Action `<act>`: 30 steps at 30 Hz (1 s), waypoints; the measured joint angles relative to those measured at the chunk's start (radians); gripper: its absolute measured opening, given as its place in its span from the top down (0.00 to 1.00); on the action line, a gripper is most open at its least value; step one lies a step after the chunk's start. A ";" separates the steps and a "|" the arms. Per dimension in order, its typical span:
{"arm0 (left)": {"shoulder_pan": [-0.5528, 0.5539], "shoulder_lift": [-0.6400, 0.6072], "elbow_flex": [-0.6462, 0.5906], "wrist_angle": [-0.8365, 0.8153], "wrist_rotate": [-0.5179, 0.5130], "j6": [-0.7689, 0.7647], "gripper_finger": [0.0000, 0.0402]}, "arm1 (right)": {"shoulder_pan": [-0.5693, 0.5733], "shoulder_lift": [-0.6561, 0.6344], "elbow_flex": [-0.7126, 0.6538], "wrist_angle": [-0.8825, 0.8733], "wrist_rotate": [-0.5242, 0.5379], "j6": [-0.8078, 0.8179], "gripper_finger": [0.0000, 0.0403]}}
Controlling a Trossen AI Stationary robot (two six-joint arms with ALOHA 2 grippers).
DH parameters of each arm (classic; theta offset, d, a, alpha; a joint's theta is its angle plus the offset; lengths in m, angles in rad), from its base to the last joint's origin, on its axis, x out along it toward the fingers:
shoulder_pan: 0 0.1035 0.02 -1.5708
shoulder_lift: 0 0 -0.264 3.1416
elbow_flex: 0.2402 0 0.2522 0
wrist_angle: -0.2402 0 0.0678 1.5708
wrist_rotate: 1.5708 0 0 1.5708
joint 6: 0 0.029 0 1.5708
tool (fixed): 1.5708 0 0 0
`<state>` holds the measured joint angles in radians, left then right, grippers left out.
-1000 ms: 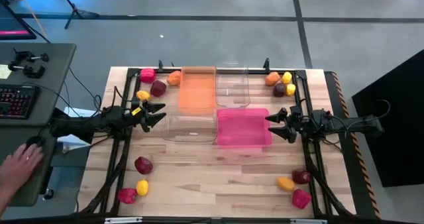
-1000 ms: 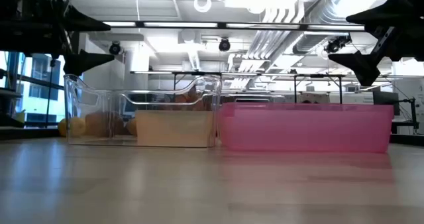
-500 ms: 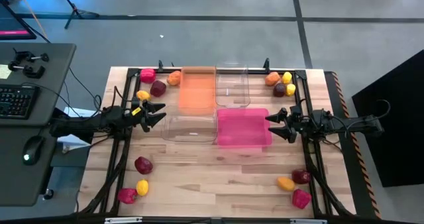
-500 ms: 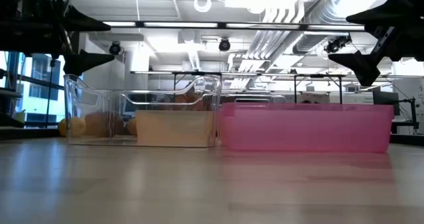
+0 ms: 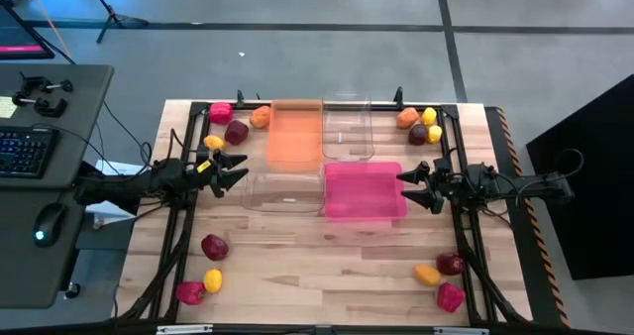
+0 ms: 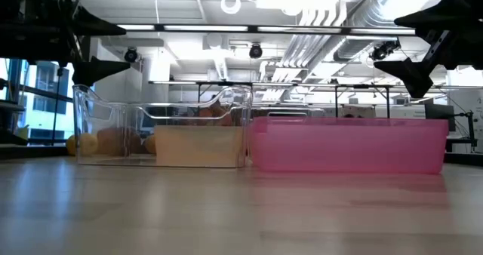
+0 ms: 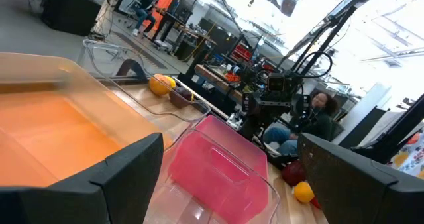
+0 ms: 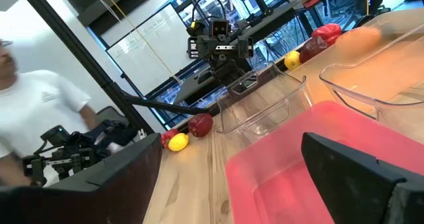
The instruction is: Sort produce into baskets
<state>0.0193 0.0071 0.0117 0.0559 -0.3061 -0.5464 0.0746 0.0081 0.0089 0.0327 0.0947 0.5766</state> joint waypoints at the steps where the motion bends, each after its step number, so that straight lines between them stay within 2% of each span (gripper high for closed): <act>1: 0.000 0.000 0.000 0.000 0.000 0.000 0.17 | 0.000 0.000 0.000 0.000 0.000 0.000 0.13; 18: 0.000 0.000 0.000 0.012 -0.012 -0.001 0.17 | 0.000 0.000 0.000 0.000 0.000 0.000 0.13; 20: -0.001 0.007 0.000 0.083 -0.091 -0.016 0.17 | 0.000 0.000 0.000 0.000 0.000 0.000 0.13; 23: 0.000 0.012 0.000 0.183 -0.179 -0.176 0.17 | 0.000 0.000 0.000 0.000 0.000 0.000 0.13; 26: 0.000 0.051 0.003 0.391 -0.284 -0.255 0.17 | 0.000 0.000 0.000 0.000 0.000 0.000 0.13; 28: 0.000 0.111 0.005 0.498 -0.291 -0.215 0.17 | 0.000 0.000 0.000 0.000 0.000 0.000 0.13; 30: 0.000 0.200 0.055 0.554 -0.221 -0.142 0.17 | 0.000 -0.002 0.000 0.000 0.000 0.000 0.13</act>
<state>0.0193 0.2066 0.0668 0.6098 -0.5272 -0.6888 0.0746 0.0063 0.0087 0.0330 0.0944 0.5766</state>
